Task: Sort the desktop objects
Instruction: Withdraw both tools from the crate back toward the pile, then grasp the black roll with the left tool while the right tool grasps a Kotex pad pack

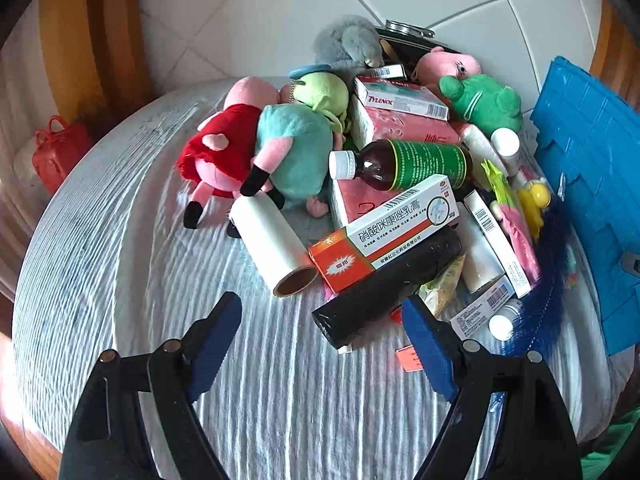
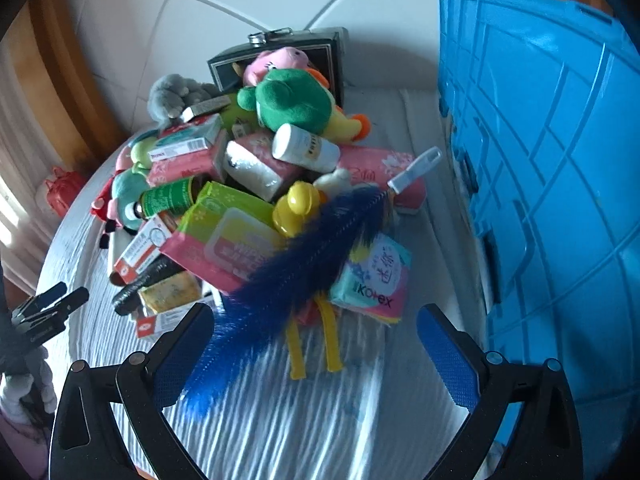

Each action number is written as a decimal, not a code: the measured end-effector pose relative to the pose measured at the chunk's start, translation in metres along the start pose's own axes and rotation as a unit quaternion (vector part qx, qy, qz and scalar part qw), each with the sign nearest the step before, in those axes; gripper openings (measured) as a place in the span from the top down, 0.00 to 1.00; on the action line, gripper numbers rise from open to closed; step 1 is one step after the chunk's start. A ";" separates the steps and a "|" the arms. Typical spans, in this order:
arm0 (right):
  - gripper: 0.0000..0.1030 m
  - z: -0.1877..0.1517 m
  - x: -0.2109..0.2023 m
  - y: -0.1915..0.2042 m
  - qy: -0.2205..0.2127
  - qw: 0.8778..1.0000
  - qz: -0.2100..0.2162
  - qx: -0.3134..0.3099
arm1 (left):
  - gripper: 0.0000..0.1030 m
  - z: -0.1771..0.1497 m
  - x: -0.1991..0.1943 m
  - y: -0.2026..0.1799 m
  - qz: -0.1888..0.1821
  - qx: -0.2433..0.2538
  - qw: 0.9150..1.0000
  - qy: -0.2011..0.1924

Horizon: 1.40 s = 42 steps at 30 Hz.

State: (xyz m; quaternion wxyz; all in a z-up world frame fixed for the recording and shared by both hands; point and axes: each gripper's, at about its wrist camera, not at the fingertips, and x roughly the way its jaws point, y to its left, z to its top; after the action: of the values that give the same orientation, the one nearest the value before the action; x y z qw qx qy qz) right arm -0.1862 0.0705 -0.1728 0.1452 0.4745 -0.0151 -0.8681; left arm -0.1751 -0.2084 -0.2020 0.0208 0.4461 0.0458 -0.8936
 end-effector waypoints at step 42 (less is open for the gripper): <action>0.34 -0.049 0.067 -0.021 0.144 0.986 -0.080 -0.009 | 0.62 -0.038 0.050 -0.027 -0.040 0.062 0.991 0.110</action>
State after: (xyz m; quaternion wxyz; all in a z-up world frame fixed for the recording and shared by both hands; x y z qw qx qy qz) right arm -0.1845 0.0786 -0.2583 0.0800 0.5930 0.0517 -0.7995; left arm -0.1764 -0.1775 -0.2629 -0.0477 0.5402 0.0099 -0.8402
